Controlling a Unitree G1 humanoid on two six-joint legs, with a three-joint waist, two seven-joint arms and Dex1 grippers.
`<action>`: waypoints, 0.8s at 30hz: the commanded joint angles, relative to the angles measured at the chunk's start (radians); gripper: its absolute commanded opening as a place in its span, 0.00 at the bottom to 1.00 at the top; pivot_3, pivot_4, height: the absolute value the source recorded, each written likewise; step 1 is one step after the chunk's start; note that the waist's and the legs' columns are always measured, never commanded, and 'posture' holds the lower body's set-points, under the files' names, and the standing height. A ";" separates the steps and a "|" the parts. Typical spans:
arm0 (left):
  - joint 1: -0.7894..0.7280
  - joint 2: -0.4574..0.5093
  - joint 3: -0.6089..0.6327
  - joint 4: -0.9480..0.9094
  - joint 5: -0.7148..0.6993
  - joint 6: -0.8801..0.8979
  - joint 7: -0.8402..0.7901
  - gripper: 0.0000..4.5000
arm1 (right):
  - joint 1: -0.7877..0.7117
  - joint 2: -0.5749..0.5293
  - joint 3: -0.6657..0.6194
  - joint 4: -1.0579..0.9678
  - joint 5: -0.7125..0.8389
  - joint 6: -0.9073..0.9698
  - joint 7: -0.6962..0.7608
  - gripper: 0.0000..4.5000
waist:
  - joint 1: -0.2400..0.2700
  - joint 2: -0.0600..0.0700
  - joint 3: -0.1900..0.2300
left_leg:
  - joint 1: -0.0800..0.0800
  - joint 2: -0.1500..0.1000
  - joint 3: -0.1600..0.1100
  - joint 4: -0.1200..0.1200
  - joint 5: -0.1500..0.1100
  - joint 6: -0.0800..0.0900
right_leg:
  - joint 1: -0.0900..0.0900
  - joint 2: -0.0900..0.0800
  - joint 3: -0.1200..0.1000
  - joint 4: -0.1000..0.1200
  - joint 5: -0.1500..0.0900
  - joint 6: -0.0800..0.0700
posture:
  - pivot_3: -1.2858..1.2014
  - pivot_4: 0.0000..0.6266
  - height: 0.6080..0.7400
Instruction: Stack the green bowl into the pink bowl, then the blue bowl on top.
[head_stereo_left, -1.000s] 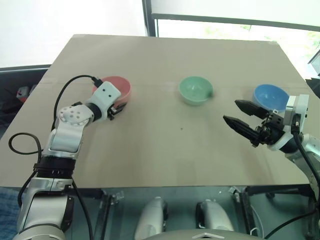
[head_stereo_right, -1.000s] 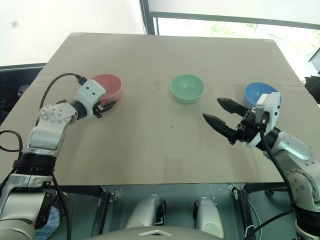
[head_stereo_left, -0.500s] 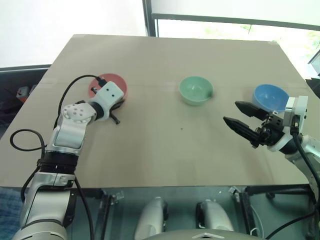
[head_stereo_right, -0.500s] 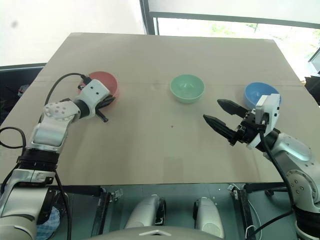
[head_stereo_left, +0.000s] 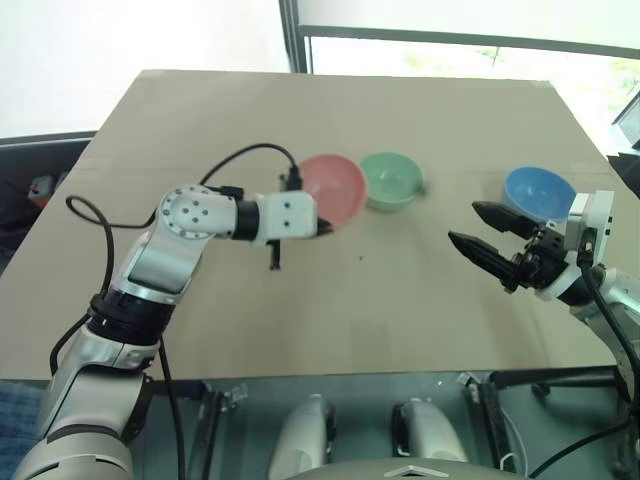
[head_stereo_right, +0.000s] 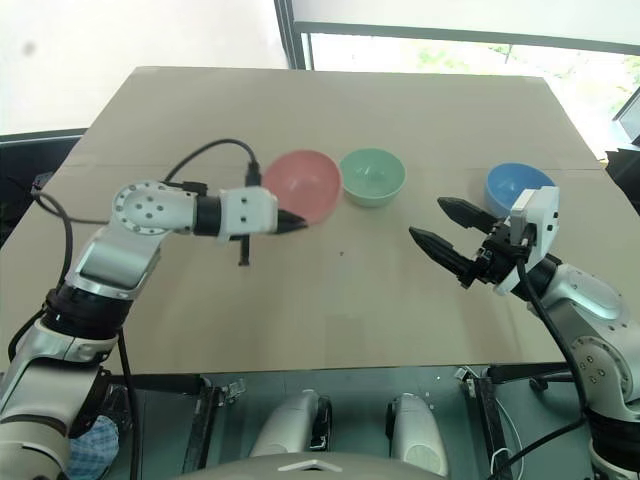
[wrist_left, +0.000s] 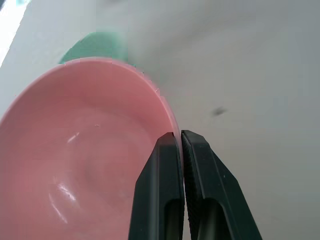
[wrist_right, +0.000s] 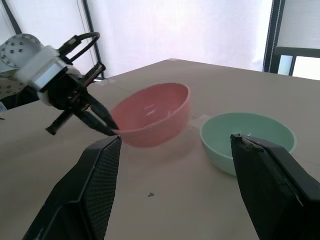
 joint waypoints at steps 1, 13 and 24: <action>0.021 0.007 -0.030 -0.090 -0.032 0.022 -0.062 0.02 | -0.013 0.005 -0.013 -0.014 -0.007 -0.027 0.004 0.81 | 0.000 0.000 0.000 | 0.000 0.000 0.000 0.000 0.000 0.000 | 0.000 0.000 0.000 0.000 0.000 0.000 | 0.52 0.24 1.00; 0.024 -0.051 -0.008 -0.050 -0.044 -0.038 -0.040 0.28 | -0.008 0.028 -0.002 -0.020 -0.028 -0.031 -0.002 0.81 | 0.003 0.000 0.000 | -0.001 0.000 -0.001 0.004 -0.001 0.001 | 0.000 0.000 0.000 0.000 0.000 0.000 | 0.52 0.24 1.00; 0.069 -0.087 0.129 -0.072 -0.244 0.179 0.010 0.99 | -0.005 0.026 -0.001 0.002 -0.045 -0.033 0.018 0.81 | 0.000 0.000 0.000 | 0.000 0.000 -0.001 0.005 -0.001 0.001 | 0.000 0.000 0.001 0.000 0.000 0.000 | 0.52 0.24 1.00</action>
